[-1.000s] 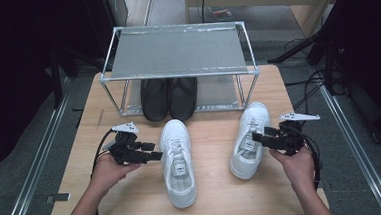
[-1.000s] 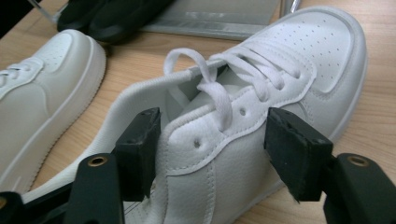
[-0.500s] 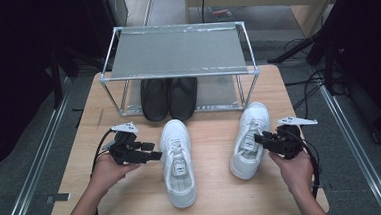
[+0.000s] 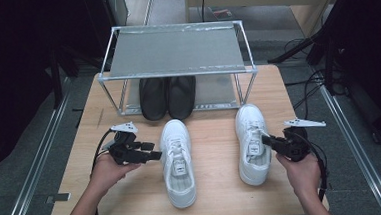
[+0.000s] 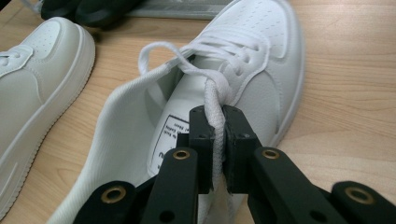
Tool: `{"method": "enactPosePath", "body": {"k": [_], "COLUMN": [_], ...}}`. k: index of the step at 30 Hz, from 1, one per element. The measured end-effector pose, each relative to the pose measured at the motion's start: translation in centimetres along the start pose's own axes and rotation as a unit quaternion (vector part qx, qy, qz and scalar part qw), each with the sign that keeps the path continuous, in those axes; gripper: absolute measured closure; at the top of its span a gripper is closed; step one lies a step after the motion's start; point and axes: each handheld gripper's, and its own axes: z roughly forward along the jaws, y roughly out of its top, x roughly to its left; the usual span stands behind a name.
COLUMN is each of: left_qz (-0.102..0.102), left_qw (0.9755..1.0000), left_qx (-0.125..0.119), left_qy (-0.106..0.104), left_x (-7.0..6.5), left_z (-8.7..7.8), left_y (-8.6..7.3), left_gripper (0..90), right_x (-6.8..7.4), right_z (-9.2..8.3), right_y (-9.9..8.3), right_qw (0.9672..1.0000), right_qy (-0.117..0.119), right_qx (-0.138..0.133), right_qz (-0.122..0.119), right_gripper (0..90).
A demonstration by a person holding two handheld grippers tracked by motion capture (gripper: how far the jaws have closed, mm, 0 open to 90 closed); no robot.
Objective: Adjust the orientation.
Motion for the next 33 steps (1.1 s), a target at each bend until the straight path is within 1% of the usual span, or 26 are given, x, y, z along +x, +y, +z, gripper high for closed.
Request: {"method": "enactPosePath", "body": {"k": [4, 5, 7, 10, 13, 17, 20, 22, 24, 26, 27, 30, 33], "left_qz": [-0.001, 0.0, 0.001, 0.002, 0.002, 0.001, 0.002, 0.003, 0.004, 0.007, 0.009, 0.008, 0.012], "left_qw": [1.0, 1.0, 1.0, 1.0, 1.0, 1.0, 1.0, 1.0, 1.0, 1.0, 1.0, 1.0, 0.9999], "left_qx": [0.0, 0.001, 0.001, 0.001, 0.001, 0.001, 0.001, 0.002, 0.003, 0.001, 0.001, -0.002, -0.001], "left_qy": [0.0, 0.0, 0.0, -0.001, -0.001, -0.001, -0.001, -0.001, -0.001, -0.003, 0.0, -0.005, -0.006], "left_x": [0.0, 0.0, -0.1, -0.1, -0.1, -0.1, -0.1, -0.1, -0.2, -0.3, -0.3, -0.3, -0.2], "left_z": [0.0, 0.0, 0.1, 0.1, 0.1, 0.1, 0.1, 0.1, 0.1, 0.1, 0.0, -0.2, -0.4], "left_y": [0.0, 0.0, 0.0, 0.1, 0.1, 0.1, 0.1, 0.1, 0.1, 0.1, 0.1, 0.0, 0.0], "left_gripper": [42.4, 42.4, 42.4, 42.4, 42.4, 42.4, 42.4, 42.6, 42.9, 45.8, 48.0, 59.6, 68.3], "right_x": [0.4, 0.5, 0.9, 1.4, 2.2, 3.3, 4.2, 4.8, 5.3, 5.8, 6.0, 6.5, 7.0], "right_z": [-0.4, -0.4, -0.5, -0.3, 0.0, 0.6, 1.2, 1.6, 2.0, 2.4, 2.5, 3.0, 3.5], "right_y": [-0.4, -0.5, -0.6, -0.7, -0.7, -0.6, -0.5, -0.4, -0.2, 0.0, 0.1, 0.3, 0.5], "right_qw": [0.9999, 0.9999, 0.9999, 0.9996, 0.9991, 0.9981, 0.9974, 0.9967, 0.9963, 0.9962, 0.9959, 0.9953, 0.9946], "right_qy": [0.01, 0.012, 0.014, 0.025, 0.037, 0.055, 0.062, 0.072, 0.075, 0.076, 0.078, 0.084, 0.088], "right_qx": [0.004, 0.004, 0.006, 0.01, 0.016, 0.019, 0.023, 0.024, 0.025, 0.026, 0.027, 0.029, 0.031], "right_qz": [-0.003, -0.001, -0.007, -0.006, -0.014, -0.02, -0.027, -0.029, -0.032, -0.033, -0.036, -0.04, -0.044], "right_gripper": [85.4, 85.4, 85.4, 85.4, 85.3, 85.3, 85.2, 85.2, 85.2, 85.1, 85.1, 85.1, 85.1]}}
